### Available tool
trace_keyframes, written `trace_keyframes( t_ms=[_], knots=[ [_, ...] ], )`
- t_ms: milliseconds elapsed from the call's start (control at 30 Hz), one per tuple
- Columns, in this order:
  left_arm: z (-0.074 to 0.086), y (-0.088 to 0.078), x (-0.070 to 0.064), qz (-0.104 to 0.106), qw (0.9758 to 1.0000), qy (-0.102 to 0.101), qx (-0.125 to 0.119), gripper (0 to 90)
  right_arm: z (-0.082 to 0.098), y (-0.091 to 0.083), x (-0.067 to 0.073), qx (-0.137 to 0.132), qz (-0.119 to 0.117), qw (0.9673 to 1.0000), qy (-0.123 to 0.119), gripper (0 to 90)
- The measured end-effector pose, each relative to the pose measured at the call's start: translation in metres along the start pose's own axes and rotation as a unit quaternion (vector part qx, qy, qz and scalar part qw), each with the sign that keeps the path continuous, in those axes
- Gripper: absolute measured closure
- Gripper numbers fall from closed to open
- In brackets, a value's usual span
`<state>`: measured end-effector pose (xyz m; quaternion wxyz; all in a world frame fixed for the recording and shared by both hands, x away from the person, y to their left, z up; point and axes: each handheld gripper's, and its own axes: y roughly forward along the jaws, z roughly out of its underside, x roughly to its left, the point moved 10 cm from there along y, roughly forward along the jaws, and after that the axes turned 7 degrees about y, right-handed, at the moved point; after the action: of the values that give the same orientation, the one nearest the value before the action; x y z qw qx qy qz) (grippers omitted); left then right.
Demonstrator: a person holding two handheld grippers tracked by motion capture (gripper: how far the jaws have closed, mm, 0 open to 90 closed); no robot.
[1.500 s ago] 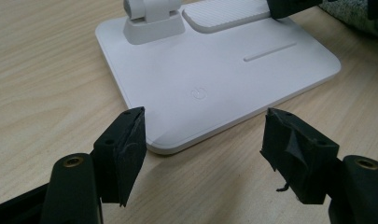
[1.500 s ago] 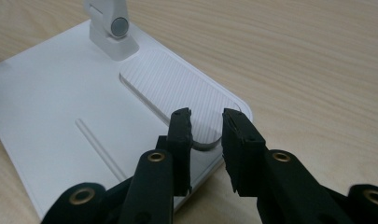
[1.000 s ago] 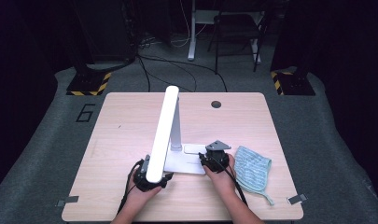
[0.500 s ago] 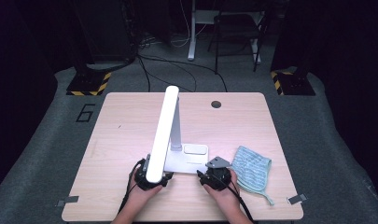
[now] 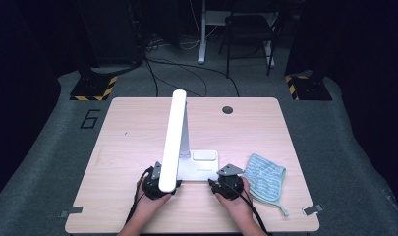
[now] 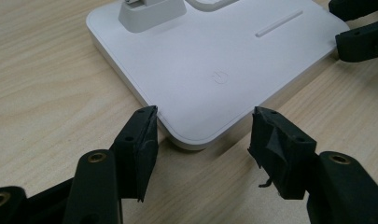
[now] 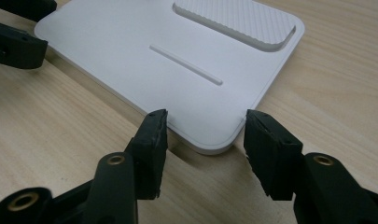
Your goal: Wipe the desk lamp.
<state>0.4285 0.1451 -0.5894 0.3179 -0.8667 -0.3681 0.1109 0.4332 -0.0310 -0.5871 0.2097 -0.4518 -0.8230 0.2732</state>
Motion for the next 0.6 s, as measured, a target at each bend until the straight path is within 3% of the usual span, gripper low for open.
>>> trace_keyframes(
  t_ms=[300,333,467,600],
  knots=[
    [-0.001,0.000,0.000,0.001,1.0000,-0.001,-0.001,41.7,-0.002,0.002,-0.002,0.000,-0.004,0.9998,0.018,48.8],
    [-0.001,-0.001,0.000,0.002,1.0000,-0.001,-0.001,41.7,-0.002,0.002,-0.003,0.003,-0.003,1.0000,0.006,48.8],
    [-0.002,-0.005,0.000,0.002,1.0000,0.000,-0.006,41.5,-0.004,-0.005,0.000,-0.005,-0.010,0.9999,0.012,48.1],
    [-0.004,-0.009,0.001,0.000,0.9999,-0.005,-0.014,41.4,-0.007,-0.014,0.002,-0.012,-0.015,0.9998,0.002,46.7]
  ],
)
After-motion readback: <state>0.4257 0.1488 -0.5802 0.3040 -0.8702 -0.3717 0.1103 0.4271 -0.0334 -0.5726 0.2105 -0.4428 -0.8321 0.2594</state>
